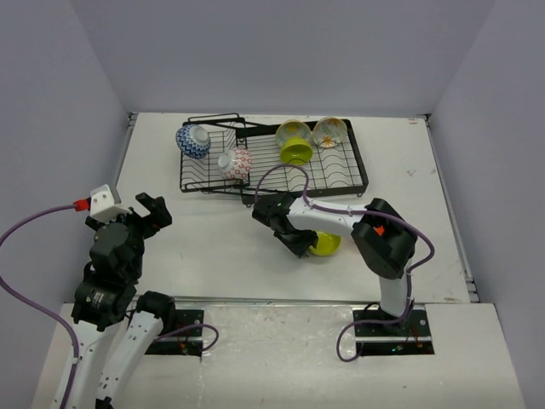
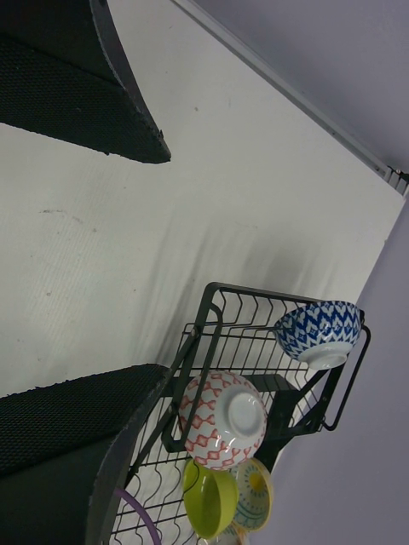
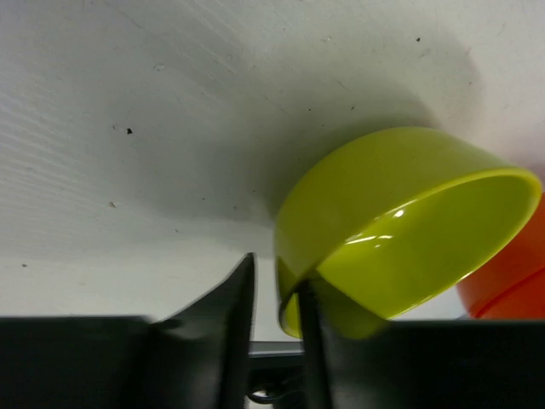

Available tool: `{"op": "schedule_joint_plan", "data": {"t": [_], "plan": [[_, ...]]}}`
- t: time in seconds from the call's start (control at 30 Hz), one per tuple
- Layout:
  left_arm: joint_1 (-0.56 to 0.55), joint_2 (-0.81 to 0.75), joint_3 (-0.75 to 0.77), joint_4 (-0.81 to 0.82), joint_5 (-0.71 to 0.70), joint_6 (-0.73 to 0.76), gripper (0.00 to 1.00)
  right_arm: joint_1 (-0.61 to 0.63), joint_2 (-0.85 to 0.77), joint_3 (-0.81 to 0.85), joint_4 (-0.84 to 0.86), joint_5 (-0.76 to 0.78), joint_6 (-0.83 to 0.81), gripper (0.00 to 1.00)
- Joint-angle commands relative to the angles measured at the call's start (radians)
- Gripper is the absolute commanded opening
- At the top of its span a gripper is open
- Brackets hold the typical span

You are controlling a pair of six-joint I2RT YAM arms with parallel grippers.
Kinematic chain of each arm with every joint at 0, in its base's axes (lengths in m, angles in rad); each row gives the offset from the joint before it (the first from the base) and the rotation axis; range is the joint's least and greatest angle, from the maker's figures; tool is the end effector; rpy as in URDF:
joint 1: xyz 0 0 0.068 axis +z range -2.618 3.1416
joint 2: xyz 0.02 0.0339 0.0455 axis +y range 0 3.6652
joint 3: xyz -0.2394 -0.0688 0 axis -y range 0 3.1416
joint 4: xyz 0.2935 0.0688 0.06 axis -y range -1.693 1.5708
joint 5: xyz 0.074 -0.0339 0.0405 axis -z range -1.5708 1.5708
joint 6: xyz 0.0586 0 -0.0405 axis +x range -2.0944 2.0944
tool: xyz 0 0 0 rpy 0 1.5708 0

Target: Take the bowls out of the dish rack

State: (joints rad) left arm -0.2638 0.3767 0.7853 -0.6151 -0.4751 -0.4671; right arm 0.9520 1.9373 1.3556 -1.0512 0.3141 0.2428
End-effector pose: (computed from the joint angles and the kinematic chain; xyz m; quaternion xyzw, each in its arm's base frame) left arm 0.1676 -0.0175 0.3474 -0.2242 0.7355 -0.0484 0.6376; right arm 0.2328 0.2957 0.0964 -0.3473 0.9241 -0.1465 0.0626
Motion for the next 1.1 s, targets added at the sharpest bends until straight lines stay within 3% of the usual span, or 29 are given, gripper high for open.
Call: {"op": "schedule_joint_plan", "data": {"t": [0.0,0.13,0.23,0.37,0.5,0.6,0.73,0.8,0.83,0.87,0.97,1.07], "plan": [[0.006,-0.005,-0.004,0.041,0.013,0.025,1.00,0.002,-0.034,0.030,0.002,-0.010,-0.023,0.41],[0.008,0.005,-0.004,0.041,0.016,0.027,1.00,0.002,-0.095,0.031,-0.007,0.000,-0.014,0.68],[0.006,0.005,-0.004,0.041,0.018,0.027,1.00,0.002,-0.161,0.043,-0.020,0.003,-0.014,0.73],[0.008,0.007,-0.004,0.041,0.016,0.027,1.00,0.002,-0.280,0.060,0.029,0.013,-0.026,0.99],[0.006,0.007,-0.004,0.041,0.012,0.027,1.00,-0.012,-0.418,0.065,0.192,0.164,0.028,0.99],[0.008,0.007,-0.004,0.040,0.004,0.024,1.00,-0.083,-0.483,0.033,0.403,0.160,0.189,0.99],[0.008,0.010,-0.003,0.032,-0.013,0.016,1.00,-0.277,-0.676,-0.245,0.785,-0.096,0.505,0.99],[0.008,0.011,-0.003,0.031,-0.016,0.015,1.00,-0.387,-0.716,-0.372,1.088,-0.217,0.646,0.99],[0.008,0.011,-0.003,0.032,-0.014,0.015,1.00,-0.413,-0.725,-0.489,1.181,-0.214,0.806,0.99],[0.008,0.011,-0.003,0.032,-0.014,0.015,1.00,-0.432,-0.725,-0.547,1.359,-0.195,0.890,0.99],[0.008,0.013,-0.001,0.032,-0.014,0.015,1.00,-0.495,-0.636,-0.671,1.621,-0.168,1.168,0.95],[0.008,0.011,-0.003,0.032,-0.014,0.015,1.00,-0.496,-0.490,-0.597,1.633,-0.155,1.285,0.99]]}}
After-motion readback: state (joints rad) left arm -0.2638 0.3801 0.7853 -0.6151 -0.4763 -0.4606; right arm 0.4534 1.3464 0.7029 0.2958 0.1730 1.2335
